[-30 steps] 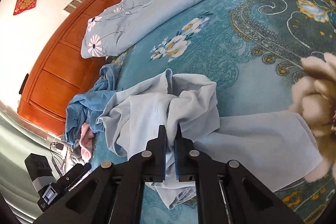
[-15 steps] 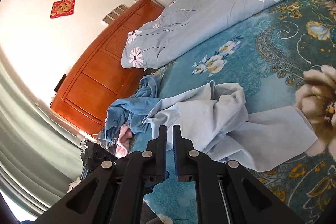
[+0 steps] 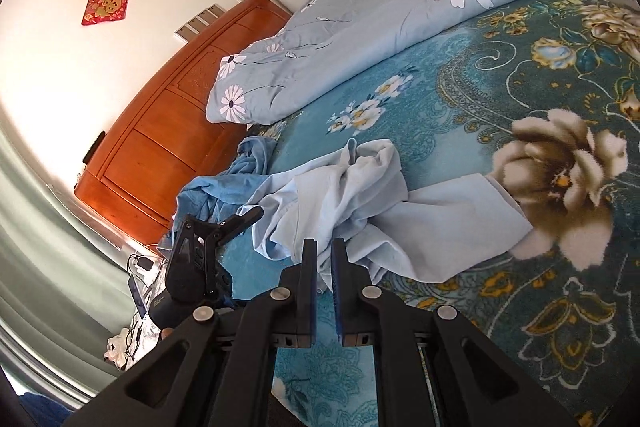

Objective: Fold clothes
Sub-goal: 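Grasp the shirt edge with the left gripper while the right gripper holds another edge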

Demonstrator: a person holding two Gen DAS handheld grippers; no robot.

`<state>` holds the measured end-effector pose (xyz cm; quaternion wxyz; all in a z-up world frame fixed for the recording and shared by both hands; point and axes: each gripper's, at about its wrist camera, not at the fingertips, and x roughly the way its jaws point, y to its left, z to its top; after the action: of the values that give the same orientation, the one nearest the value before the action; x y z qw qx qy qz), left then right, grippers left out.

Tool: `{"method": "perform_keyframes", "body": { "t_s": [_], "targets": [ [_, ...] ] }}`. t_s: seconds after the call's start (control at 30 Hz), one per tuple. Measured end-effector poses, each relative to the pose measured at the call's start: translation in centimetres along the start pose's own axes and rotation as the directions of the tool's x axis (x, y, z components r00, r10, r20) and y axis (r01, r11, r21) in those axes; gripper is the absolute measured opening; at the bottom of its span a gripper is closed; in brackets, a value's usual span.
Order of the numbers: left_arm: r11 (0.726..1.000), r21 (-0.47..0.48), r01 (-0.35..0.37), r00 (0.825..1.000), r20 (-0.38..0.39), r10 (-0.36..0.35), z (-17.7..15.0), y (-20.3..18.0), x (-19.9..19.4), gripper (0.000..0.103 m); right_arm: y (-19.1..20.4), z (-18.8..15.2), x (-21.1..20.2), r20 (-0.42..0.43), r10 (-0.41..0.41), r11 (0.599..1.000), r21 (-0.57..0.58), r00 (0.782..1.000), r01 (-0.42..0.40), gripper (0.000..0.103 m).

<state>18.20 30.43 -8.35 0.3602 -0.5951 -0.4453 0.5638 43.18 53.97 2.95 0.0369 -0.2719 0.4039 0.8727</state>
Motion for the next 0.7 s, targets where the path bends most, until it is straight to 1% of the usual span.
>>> {"method": "perform_keyframes", "body": {
  "t_s": [0.03,0.07,0.13,0.17,0.23,0.27,0.33,0.4,0.43,0.47,0.5,0.53,0.6,0.63,0.7],
  "targets": [
    [1.0,0.012,0.001,1.0,-0.002,-0.001,0.1,-0.1,0.3,0.096,-0.2,0.0,0.2,-0.004,0.0,1.0,0.007,1.0,0.0,0.008],
    [1.0,0.024,0.001,1.0,-0.003,-0.001,0.2,-0.2,0.6,0.089,-0.4,-0.1,0.5,-0.008,0.001,1.0,0.013,1.0,-0.001,0.008],
    [0.999,0.049,0.002,1.0,-0.006,-0.002,0.3,-0.4,1.2,0.088,-0.7,-0.5,1.0,-0.019,0.006,1.0,0.023,1.0,-0.005,0.008],
    [0.998,0.062,0.003,1.0,-0.008,-0.003,0.4,-0.5,1.6,0.086,-0.9,-0.6,1.3,-0.025,0.007,1.0,0.025,1.0,-0.006,0.008],
    [0.999,0.043,0.012,1.0,-0.008,-0.011,0.7,-0.3,1.9,0.082,-1.0,-0.9,1.6,-0.033,0.006,1.0,0.03,0.999,-0.005,0.008],
    [0.999,0.033,0.016,1.0,-0.008,-0.016,0.8,-0.2,2.1,0.077,-1.1,-1.0,1.8,-0.036,0.007,0.999,0.033,0.999,-0.005,0.008],
    [0.999,0.044,-0.005,1.0,-0.013,0.006,1.1,-0.2,2.6,0.07,-1.3,-1.2,1.9,-0.039,0.006,0.999,0.04,0.999,-0.005,0.008],
    [0.998,0.064,-0.025,1.0,0.0,0.025,1.2,-0.4,2.4,0.045,-1.4,-1.4,2.0,-0.044,0.002,0.999,0.046,0.999,0.0,0.008],
    [0.997,0.073,-0.035,0.999,0.006,0.034,1.2,-0.5,2.3,0.037,-1.5,-1.5,2.1,-0.046,-0.001,0.999,0.048,0.999,0.003,0.008],
    [0.996,0.083,-0.044,0.999,0.013,0.044,1.2,-0.6,2.3,0.019,-1.5,-1.6,2.1,-0.048,-0.005,0.999,0.051,0.999,0.007,0.008],
    [0.994,0.092,-0.054,0.998,0.02,0.053,1.3,-0.7,2.2,0.01,-1.5,-1.7,2.2,-0.049,-0.009,0.998,0.054,0.999,0.012,0.008],
    [0.993,0.102,-0.064,0.998,0.027,0.062,1.3,-0.9,2.1,0.009,-1.6,-1.7,2.2,-0.049,-0.013,0.998,0.056,0.999,0.016,0.008],
    [0.982,0.176,-0.074,0.997,0.043,0.068,1.4,-2.0,1.3,0.006,-1.5,-1.9,2.1,-0.049,-0.02,0.998,0.058,0.999,0.023,0.008],
    [0.974,0.212,-0.077,0.996,0.06,0.066,1.6,-2.6,0.5,0.006,-1.5,-1.9,2.0,-0.048,-0.023,0.998,0.057,0.999,0.026,0.008],
    [0.964,0.254,-0.08,0.992,0.115,0.052,2.5,-3.7,-2.1,0.005,-1.2,-1.9,1.9,-0.045,-0.027,0.998,0.052,0.999,0.03,0.008]
  ]
}}
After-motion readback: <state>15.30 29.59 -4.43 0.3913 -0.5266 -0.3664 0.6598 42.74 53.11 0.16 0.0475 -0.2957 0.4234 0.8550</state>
